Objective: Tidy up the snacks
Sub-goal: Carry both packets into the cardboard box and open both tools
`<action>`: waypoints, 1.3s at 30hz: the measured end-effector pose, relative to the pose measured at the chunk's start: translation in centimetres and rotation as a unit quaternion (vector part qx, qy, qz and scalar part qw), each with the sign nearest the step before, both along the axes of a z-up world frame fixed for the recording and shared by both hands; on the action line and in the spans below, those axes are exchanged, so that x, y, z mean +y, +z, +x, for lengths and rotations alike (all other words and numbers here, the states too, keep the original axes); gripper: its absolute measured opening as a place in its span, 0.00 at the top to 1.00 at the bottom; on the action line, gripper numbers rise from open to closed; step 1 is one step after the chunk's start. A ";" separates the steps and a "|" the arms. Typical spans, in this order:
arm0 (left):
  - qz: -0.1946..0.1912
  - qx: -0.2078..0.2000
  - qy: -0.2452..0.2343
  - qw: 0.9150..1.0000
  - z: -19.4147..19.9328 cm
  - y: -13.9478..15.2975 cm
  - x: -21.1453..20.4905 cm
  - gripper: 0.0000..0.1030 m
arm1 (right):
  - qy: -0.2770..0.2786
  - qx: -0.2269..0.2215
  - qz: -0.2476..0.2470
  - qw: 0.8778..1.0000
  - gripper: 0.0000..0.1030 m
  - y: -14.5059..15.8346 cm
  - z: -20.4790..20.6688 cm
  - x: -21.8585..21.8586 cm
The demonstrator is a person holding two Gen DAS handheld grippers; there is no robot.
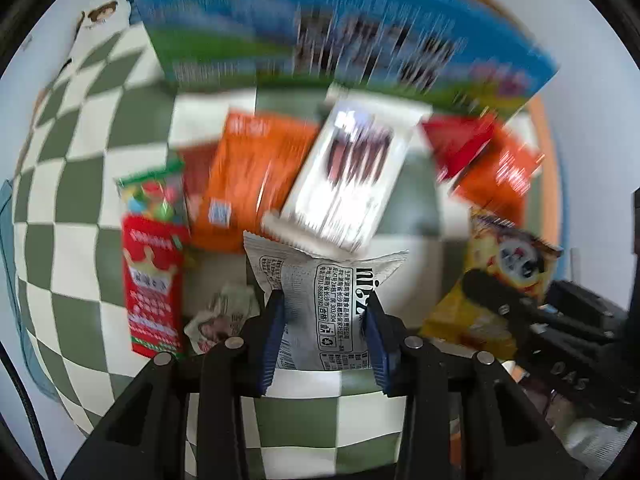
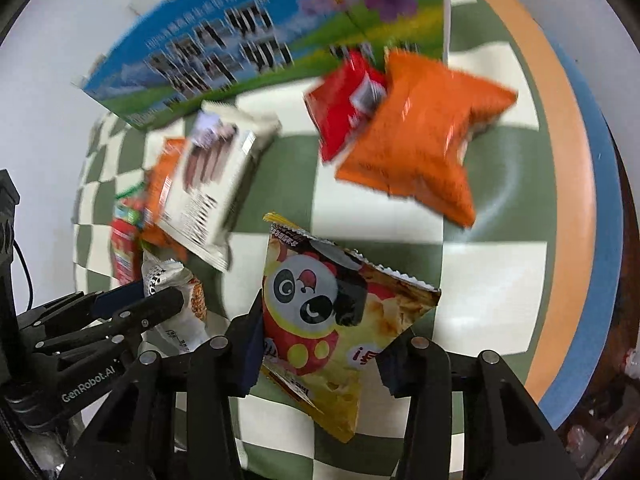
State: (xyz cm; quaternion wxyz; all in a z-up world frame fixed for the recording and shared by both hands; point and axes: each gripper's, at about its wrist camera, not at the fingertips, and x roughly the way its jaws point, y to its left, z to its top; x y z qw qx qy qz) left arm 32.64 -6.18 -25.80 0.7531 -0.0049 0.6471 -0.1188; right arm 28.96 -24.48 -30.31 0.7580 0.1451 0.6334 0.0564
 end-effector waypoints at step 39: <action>0.067 0.046 -0.012 0.997 25.7 0.5 -0.9 0.27 | 0.131 0.085 0.064 0.986 0.10 2.4 28.5 2.9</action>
